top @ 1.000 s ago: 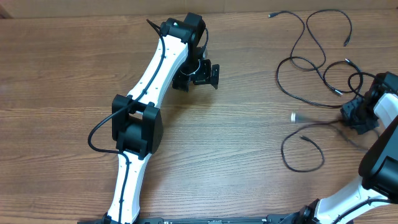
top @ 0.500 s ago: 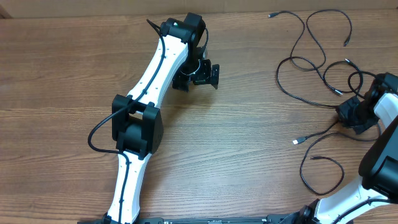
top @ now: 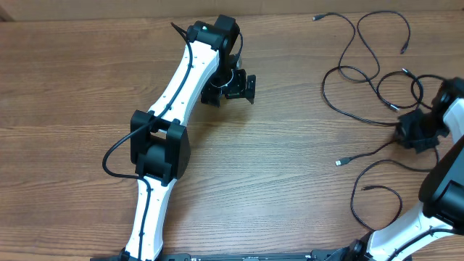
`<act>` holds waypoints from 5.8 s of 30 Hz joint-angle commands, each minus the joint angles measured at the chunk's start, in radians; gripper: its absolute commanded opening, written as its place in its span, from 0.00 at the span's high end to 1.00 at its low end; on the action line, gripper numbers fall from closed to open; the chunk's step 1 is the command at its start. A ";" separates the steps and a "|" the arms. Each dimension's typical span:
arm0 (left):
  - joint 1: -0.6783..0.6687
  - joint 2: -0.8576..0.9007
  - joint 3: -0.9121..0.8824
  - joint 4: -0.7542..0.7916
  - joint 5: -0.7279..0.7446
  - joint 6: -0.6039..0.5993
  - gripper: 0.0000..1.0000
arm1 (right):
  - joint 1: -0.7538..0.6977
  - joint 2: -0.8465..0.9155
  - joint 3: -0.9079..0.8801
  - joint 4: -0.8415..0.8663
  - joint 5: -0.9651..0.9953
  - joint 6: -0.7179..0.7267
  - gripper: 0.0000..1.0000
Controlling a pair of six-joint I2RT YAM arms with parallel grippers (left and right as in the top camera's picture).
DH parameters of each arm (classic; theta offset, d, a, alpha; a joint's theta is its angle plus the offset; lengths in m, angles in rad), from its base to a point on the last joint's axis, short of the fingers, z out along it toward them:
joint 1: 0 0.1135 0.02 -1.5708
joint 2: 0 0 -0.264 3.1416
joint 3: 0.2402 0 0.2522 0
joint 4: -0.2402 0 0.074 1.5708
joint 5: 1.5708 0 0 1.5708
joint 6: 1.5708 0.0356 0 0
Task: Untangle cables
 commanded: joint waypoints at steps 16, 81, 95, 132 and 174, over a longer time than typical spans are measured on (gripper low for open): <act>-0.002 -0.007 0.023 0.009 -0.003 -0.002 0.00 | 0.003 -0.145 0.055 -0.312 -0.017 -0.081 0.00; -0.002 -0.007 0.023 0.030 -0.003 -0.002 0.00 | 0.304 -0.356 -0.571 0.016 -0.190 0.121 0.96; -0.002 -0.007 0.023 0.030 -0.003 -0.002 0.01 | 0.289 -0.356 -0.549 0.058 -0.237 0.301 0.96; -0.002 -0.007 0.023 0.031 -0.003 -0.003 0.00 | 0.189 -0.356 -0.252 0.049 -0.131 0.182 0.17; -0.002 -0.007 0.023 0.031 -0.003 -0.002 0.00 | 0.188 -0.138 -0.251 0.203 0.153 0.311 0.21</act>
